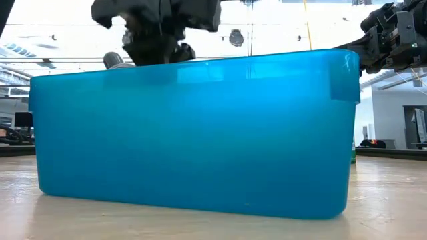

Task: Pick & Place food coloring
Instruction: Put the small yellow coloring bottle into the blue bin

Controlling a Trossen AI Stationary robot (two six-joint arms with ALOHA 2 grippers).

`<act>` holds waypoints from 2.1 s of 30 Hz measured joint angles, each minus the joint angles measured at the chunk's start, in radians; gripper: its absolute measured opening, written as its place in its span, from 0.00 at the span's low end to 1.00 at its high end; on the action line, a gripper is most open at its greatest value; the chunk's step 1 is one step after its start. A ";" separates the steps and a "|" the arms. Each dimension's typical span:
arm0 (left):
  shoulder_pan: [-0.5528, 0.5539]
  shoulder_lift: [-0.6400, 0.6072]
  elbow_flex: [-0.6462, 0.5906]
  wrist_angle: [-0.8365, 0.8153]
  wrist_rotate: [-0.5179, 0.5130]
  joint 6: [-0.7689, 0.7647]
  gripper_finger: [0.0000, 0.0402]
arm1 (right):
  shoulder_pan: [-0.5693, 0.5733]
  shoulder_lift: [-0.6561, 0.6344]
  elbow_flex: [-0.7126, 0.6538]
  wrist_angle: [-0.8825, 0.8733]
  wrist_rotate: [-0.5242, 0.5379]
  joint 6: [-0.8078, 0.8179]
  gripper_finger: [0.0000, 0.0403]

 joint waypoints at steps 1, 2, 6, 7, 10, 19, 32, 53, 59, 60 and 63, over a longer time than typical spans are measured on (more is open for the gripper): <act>-0.008 0.000 0.015 -0.002 0.000 0.001 0.16 | 0.000 0.000 0.000 0.000 0.000 0.000 0.40; -0.015 0.000 0.030 -0.003 0.000 0.002 0.16 | 0.000 0.000 0.000 0.000 0.000 0.000 0.40; -0.049 0.000 0.071 -0.002 0.006 0.004 0.16 | 0.000 0.000 0.000 0.000 0.000 0.000 0.40; -0.057 0.000 0.077 0.007 0.014 0.005 0.16 | 0.000 0.000 0.000 0.000 0.000 0.000 0.40; -0.078 0.000 0.079 0.021 0.039 0.005 0.16 | 0.000 0.000 0.000 0.000 0.000 0.000 0.40; -0.101 0.000 -0.007 0.191 0.119 -0.007 0.16 | 0.000 0.000 0.000 0.000 0.000 0.000 0.40; -0.044 0.000 -0.152 0.313 0.104 -0.031 0.16 | 0.000 0.000 0.000 -0.001 0.000 0.000 0.40; -0.034 0.000 -0.210 0.357 0.131 -0.067 0.15 | 0.000 0.000 0.000 -0.001 0.000 0.000 0.40; -0.034 0.000 -0.210 0.356 0.131 -0.078 0.15 | 0.000 0.000 0.000 -0.001 0.000 0.000 0.40; -0.034 0.000 -0.210 0.356 0.131 -0.079 0.15 | 0.000 0.000 0.000 -0.001 0.000 0.000 0.40; -0.034 0.001 -0.210 0.356 0.131 -0.083 0.15 | 0.000 0.000 0.000 -0.001 0.000 0.000 0.40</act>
